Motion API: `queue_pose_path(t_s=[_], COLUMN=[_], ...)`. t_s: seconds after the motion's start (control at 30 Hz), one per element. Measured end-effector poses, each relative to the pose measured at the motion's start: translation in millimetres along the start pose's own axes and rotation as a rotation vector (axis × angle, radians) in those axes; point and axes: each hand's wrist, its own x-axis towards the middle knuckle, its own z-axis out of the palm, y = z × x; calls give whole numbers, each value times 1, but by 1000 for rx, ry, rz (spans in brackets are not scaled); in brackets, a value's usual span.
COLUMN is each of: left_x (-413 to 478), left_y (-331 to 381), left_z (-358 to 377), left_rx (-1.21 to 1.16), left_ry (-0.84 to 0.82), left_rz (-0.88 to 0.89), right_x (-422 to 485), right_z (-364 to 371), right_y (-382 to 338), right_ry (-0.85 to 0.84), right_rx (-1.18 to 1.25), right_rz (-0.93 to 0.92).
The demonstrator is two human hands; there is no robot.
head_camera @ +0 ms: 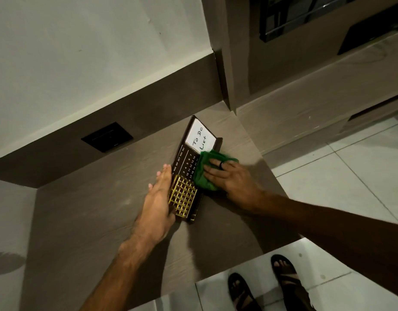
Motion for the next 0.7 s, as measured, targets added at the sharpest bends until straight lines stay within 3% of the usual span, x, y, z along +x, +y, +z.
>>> queue_pose_path(t_s=[0.17,0.3,0.47,0.57,0.7], left_x=[2,5,7,7,5], left_y=[-1,-2,-4,-2,5], left_z=[1,3,6,5,3], left_rx=[-32,-30,-32,-56,-56], left_ry=[9,18,38,26,20], left_rz=[-35,-18,-19,-23,-55], right_x=[24,43,45,8,-21], right_z=[-11,-15,-17,-9,-11], right_y=[39,59,38,-19,-60], right_ry=[-38,34,158,91,-74], right_rx=[-51,15,73,189,336], right_rz=[43,249,337,225,-77])
